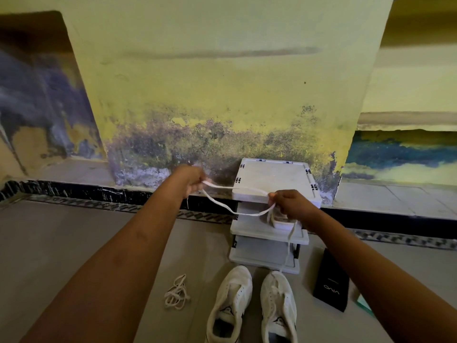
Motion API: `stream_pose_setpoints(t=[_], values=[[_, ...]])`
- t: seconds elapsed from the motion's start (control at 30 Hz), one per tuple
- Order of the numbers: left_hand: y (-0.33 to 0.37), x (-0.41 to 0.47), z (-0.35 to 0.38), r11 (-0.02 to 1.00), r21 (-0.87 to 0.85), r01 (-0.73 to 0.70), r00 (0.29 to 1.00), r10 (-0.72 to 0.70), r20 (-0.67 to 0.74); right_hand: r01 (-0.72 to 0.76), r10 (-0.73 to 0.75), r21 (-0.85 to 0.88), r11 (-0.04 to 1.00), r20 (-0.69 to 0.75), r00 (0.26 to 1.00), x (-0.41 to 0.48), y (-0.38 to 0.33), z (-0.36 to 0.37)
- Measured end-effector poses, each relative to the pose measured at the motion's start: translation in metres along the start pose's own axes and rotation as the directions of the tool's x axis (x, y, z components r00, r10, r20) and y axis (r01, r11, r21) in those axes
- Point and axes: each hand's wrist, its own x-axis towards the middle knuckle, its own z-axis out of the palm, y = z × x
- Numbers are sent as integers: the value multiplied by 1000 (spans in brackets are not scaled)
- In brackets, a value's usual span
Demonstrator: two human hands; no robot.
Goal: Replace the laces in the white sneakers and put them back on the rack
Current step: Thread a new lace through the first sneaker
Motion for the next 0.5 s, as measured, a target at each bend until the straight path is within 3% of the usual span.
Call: stream_pose_setpoints(t=[0.03, 0.07, 0.1, 0.13, 0.17, 0.27, 0.37, 0.5], values=[[-6, 4, 2, 973, 229, -8, 1000, 4, 18, 11, -11, 13, 1000, -24, 1000, 1, 0, -1], [-10, 5, 3, 868, 495, -48, 999, 35, 36, 26, -26, 23, 999, -39, 999, 1, -1, -1], [-12, 4, 5, 723, 683, -103, 995, 81, 65, 49, -48, 29, 998, -38, 998, 0, -4, 0], [-11, 4, 9, 627, 759, -174, 985, 128, 119, 75, -74, 28, 997, -20, 997, -1, -8, 2], [-10, 2, 14, 646, 725, -239, 970, 136, 199, 98, -99, 24, 995, 8, 995, -3, -11, 4], [2, -13, 28, 833, 447, -325, 881, 94, 464, 156, -156, 4, 988, 89, 984, -6, -18, 13], [12, -19, 40, 797, 423, -431, 810, 134, 571, 176, -175, 5, 984, 119, 977, -8, -21, 18], [4, -18, 51, 687, 512, -517, 780, 131, 612, 185, -192, 74, 980, 112, 975, -9, -24, 17]])
